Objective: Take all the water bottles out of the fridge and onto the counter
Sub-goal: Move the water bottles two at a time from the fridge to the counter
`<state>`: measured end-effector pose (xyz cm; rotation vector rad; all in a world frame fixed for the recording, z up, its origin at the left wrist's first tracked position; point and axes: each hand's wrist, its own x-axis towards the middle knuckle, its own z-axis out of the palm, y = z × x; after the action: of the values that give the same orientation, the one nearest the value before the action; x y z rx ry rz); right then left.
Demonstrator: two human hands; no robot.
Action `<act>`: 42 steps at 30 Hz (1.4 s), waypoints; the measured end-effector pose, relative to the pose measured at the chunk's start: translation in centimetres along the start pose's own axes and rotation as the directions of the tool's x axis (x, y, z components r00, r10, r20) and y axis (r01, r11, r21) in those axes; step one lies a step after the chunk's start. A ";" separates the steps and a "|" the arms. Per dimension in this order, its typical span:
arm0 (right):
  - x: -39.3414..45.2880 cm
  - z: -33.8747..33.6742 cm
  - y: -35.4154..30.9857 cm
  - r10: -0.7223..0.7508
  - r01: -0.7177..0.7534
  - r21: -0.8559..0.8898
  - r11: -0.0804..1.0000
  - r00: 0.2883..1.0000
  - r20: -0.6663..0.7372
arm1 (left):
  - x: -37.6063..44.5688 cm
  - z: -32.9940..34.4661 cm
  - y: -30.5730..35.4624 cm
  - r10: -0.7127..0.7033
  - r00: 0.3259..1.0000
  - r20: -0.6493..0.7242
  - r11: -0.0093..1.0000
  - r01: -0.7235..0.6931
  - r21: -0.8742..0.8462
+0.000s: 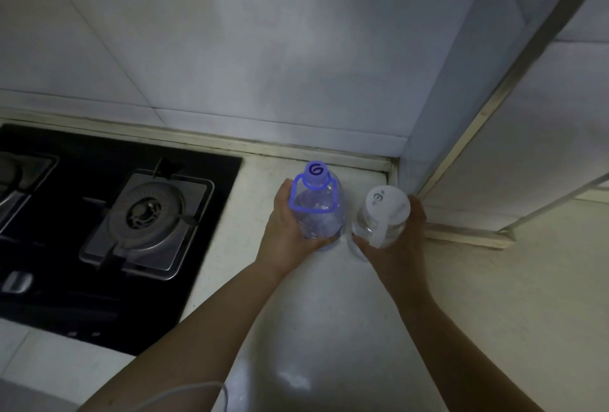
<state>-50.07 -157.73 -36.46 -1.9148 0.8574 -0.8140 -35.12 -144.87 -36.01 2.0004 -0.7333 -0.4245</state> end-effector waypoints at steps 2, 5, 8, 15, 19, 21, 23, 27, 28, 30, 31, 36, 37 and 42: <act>-0.6 -0.3 -2.1 -0.061 0.059 -0.028 0.998 0.996 -0.061 | -0.5 -0.5 0.5 -0.020 1.000 -0.006 0.998 0.021 0.055; -1.0 -0.8 -5.6 -0.335 0.328 -0.083 0.941 0.936 -0.105 | -2.2 -2.2 0.3 -0.065 0.996 0.056 0.983 0.054 0.176; -1.2 -0.3 -10.1 -0.516 0.516 -0.021 0.856 0.853 -0.075 | -4.4 -5.4 -0.3 -0.172 0.979 0.105 0.962 0.144 0.231; -5.8 7.4 -20.7 -0.608 0.569 0.274 0.775 0.791 0.076 | -11.8 -18.6 1.7 -0.187 0.968 -0.167 0.974 0.205 0.098; -10.8 13.0 -27.8 -0.713 0.598 0.431 0.676 0.679 0.175 | -18.5 -28.4 3.8 -0.046 0.875 -0.483 0.975 0.145 0.170; -13.7 15.6 -32.0 -0.768 0.612 0.501 0.612 0.612 0.191 | -22.6 -33.4 4.7 0.023 0.787 -0.616 0.965 0.143 0.219; -17.1 18.0 -36.5 -0.812 0.618 0.560 0.552 0.552 0.191 | -27.3 -38.1 5.5 0.079 0.703 -0.707 0.954 0.152 0.258; -25.1 22.6 -45.7 -0.875 0.589 0.680 0.436 0.453 0.169 | -36.9 -46.6 6.0 0.179 0.577 -0.797 0.904 0.223 0.364; -27.3 23.7 -48.0 -0.884 0.569 0.712 0.412 0.438 0.162 | -39.2 -48.6 5.9 0.189 0.552 -0.812 0.892 0.248 0.377; -31.7 25.9 -52.1 -0.898 0.522 0.770 0.367 0.413 0.148 | -43.7 -52.3 5.3 0.220 0.500 -0.838 0.867 0.294 0.403; -33.8 27.0 -54.0 -0.905 0.498 0.796 0.343 0.402 0.138 | -45.8 -54.1 5.0 0.236 0.473 -0.849 0.853 0.317 0.414; -43.0 32.4 -61.8 -0.936 0.410 0.877 0.251 0.334 0.112 | -54.9 -61.9 2.9 0.308 0.354 -0.883 0.796 0.413 0.443; -44.4 33.4 -63.0 -0.940 0.394 0.888 0.238 0.322 0.109 | -56.1 -63.3 2.4 0.313 0.333 -0.889 0.791 0.427 0.439; -49.7 38.2 -67.7 -0.953 0.335 0.913 0.231 0.269 0.142 | -59.9 -69.1 -0.9 0.283 0.251 -0.926 0.810 0.455 0.371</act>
<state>-30.30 -74.22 -2.47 -1.4880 -0.9828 -0.6367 -41.76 -60.37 -1.55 2.3207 0.1651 1.1699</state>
